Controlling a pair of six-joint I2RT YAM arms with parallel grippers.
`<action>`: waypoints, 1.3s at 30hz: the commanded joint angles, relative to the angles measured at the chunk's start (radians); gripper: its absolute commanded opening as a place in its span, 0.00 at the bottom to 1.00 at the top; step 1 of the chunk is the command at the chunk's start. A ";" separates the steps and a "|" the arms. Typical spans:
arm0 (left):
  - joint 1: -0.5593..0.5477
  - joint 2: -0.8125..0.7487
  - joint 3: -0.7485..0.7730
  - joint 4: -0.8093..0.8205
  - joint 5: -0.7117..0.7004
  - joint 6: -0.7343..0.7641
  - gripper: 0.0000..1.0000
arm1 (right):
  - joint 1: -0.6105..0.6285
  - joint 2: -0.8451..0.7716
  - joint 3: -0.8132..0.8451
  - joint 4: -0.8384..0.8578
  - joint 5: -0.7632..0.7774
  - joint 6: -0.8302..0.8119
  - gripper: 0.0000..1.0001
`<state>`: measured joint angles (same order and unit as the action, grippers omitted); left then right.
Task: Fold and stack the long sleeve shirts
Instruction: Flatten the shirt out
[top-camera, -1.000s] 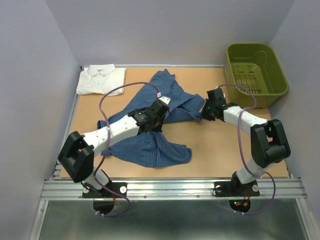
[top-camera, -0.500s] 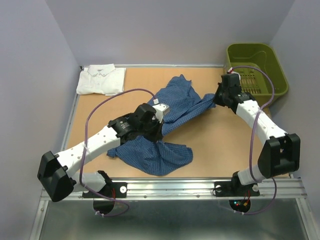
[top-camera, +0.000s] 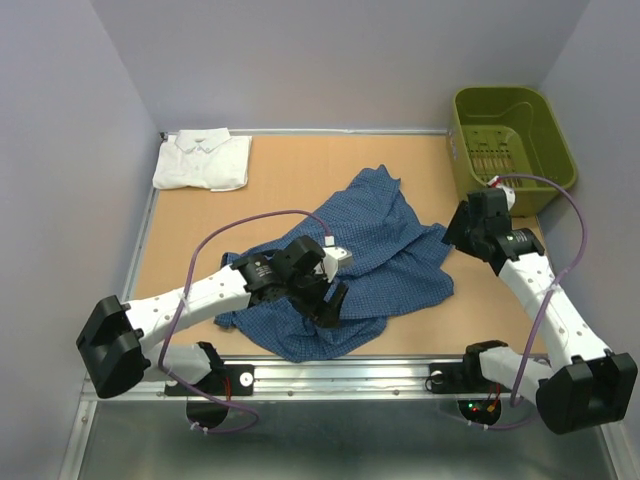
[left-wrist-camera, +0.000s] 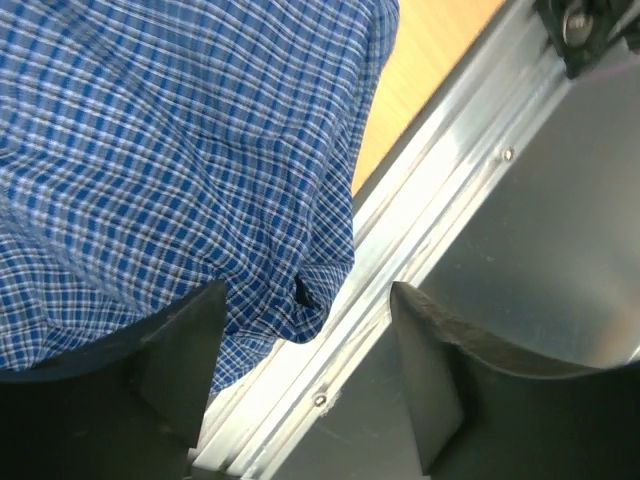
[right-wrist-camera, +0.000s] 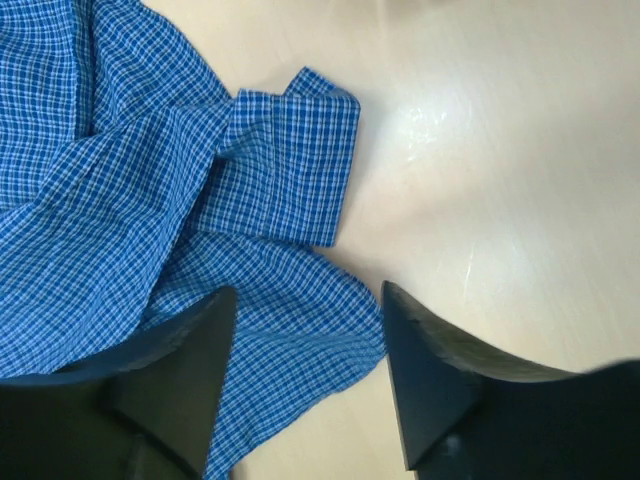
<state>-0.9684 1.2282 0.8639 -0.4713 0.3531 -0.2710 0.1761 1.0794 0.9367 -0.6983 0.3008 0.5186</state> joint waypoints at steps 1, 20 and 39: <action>0.005 -0.019 0.116 -0.010 -0.132 0.033 0.86 | -0.004 -0.038 -0.015 -0.026 -0.052 -0.015 0.70; -0.019 0.517 0.507 0.189 -0.462 0.265 0.83 | -0.003 0.054 -0.240 0.168 -0.377 0.116 0.72; -0.043 0.665 0.509 0.279 -0.464 0.283 0.72 | -0.003 0.123 -0.326 0.233 -0.402 0.097 0.73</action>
<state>-1.0042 1.9232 1.3575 -0.2424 -0.1768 0.0189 0.1761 1.1992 0.6376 -0.5228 -0.0917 0.6250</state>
